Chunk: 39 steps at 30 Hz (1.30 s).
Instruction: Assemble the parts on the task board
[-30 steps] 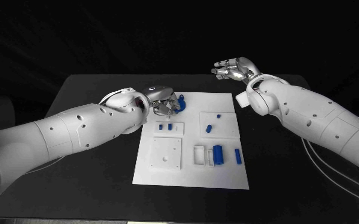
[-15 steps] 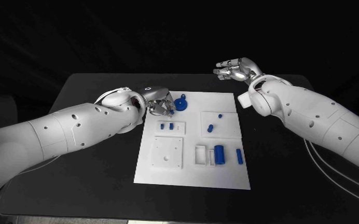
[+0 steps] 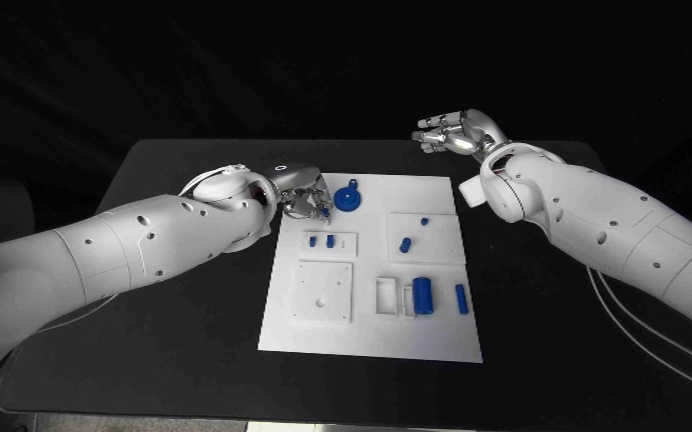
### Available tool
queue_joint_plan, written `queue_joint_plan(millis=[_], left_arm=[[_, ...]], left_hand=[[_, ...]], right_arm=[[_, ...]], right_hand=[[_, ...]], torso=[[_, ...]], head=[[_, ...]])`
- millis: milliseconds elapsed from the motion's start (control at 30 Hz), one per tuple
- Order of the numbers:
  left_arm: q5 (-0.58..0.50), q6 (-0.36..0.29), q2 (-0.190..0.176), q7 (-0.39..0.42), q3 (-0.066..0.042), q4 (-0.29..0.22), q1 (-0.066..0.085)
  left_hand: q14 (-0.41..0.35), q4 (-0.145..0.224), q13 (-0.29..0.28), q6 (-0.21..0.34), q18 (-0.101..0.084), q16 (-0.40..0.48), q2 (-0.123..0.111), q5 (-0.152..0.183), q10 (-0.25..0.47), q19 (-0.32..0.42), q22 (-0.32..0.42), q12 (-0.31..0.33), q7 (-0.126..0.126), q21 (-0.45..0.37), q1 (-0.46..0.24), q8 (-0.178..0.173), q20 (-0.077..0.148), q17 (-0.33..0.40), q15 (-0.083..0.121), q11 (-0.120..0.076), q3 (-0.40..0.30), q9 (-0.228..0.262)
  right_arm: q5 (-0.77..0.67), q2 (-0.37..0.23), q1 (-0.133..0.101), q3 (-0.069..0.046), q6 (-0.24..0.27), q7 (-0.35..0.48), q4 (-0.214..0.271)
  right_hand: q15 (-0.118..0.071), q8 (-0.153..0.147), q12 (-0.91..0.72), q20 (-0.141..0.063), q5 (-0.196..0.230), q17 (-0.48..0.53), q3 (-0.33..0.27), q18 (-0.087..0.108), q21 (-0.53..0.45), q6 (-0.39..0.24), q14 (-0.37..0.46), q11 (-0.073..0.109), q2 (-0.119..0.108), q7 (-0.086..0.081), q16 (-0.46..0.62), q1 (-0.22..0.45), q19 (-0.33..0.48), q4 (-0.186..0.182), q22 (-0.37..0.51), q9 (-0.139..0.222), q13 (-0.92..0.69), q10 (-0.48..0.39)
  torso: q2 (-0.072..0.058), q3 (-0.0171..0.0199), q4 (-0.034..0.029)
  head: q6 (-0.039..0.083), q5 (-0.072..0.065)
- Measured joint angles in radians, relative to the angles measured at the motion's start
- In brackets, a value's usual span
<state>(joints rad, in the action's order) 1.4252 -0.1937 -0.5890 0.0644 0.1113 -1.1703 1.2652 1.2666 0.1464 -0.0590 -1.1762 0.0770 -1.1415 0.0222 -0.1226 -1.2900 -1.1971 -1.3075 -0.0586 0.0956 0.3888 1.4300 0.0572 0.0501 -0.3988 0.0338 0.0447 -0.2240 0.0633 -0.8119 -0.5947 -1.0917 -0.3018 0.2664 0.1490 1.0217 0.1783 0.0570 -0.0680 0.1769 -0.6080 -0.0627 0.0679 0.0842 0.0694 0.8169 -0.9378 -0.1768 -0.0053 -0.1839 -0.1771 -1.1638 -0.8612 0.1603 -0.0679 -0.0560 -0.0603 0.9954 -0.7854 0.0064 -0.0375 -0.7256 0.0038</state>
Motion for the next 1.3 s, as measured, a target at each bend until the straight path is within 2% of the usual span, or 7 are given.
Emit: queue_joint_plan(millis=[1300], left_arm=[[0.041,0.036,0.037,-0.004,0.003,0.038,-0.002]], left_hand=[[0.0,0.0,0.0,-0.002,-0.002,0.004,0.002,0.004,0.0,0.004,0.0,0.001,0.002,0.0,0.007,0.0,0.004,0.0,0.0,0.0,0.0,0.0]], right_arm=[[0.0,-0.001,0.003,0.0,0.0,0.001,0.002]], right_hand=[[0.0,0.0,0.0,0.0,0.0,0.0,0.0,0.0,0.0,0.0,0.0,0.0,0.0,0.0,0.0,0.0,0.0,0.0,0.0,0.0,0.0,0.0]], torso=[[0.0,0.0001,0.0006]], head=[[-0.002,-0.002]])
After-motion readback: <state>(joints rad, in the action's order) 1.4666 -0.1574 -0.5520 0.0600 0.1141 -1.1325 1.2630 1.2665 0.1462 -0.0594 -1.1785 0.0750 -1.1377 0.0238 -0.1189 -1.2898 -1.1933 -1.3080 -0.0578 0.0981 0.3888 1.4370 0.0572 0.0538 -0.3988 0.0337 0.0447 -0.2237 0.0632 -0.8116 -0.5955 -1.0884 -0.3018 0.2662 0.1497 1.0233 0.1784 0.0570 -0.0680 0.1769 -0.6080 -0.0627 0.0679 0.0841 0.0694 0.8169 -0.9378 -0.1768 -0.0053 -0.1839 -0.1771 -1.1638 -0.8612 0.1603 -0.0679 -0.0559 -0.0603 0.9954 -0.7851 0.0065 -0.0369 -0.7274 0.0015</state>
